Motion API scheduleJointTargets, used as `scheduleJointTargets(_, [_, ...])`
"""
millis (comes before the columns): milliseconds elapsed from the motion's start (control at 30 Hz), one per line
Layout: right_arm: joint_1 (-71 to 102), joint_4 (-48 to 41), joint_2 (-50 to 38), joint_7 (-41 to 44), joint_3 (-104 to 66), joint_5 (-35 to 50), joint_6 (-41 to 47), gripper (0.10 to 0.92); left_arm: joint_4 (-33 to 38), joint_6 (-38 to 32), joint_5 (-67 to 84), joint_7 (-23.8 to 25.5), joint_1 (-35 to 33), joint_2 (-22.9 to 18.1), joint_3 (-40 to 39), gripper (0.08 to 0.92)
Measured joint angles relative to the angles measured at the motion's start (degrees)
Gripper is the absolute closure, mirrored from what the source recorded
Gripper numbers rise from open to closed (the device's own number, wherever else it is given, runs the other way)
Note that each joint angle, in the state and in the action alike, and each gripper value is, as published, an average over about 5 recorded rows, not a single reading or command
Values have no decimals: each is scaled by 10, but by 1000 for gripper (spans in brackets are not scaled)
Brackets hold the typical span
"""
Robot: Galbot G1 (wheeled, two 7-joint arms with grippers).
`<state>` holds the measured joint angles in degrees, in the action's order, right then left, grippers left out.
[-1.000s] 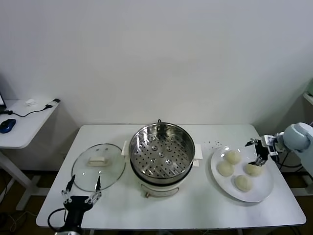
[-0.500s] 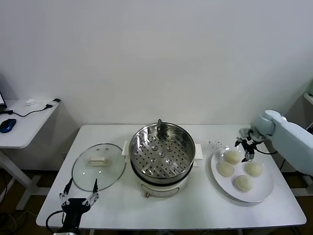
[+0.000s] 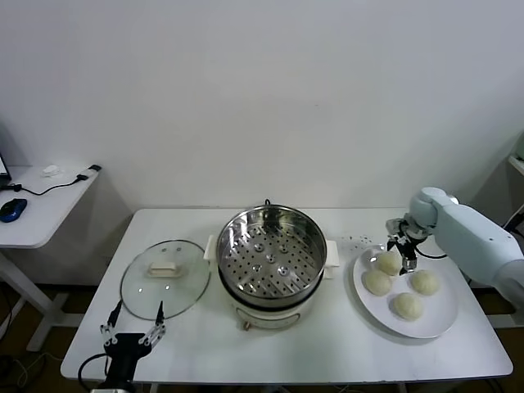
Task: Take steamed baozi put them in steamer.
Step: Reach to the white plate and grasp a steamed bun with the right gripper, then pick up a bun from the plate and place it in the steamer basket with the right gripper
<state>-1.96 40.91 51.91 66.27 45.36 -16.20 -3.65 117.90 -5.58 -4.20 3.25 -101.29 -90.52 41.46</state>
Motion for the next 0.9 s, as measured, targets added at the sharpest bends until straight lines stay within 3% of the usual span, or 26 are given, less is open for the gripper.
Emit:
scheduleJointTargets(400, [3,-7,6,9,-15,-6,-7,435,0,-4,1,-2,-6,0,-1,177])
scheduleJointTargets(900, [-101,58,-8,40,62,48,-51,451,5,-5,4,-3,-17,0,-3,177])
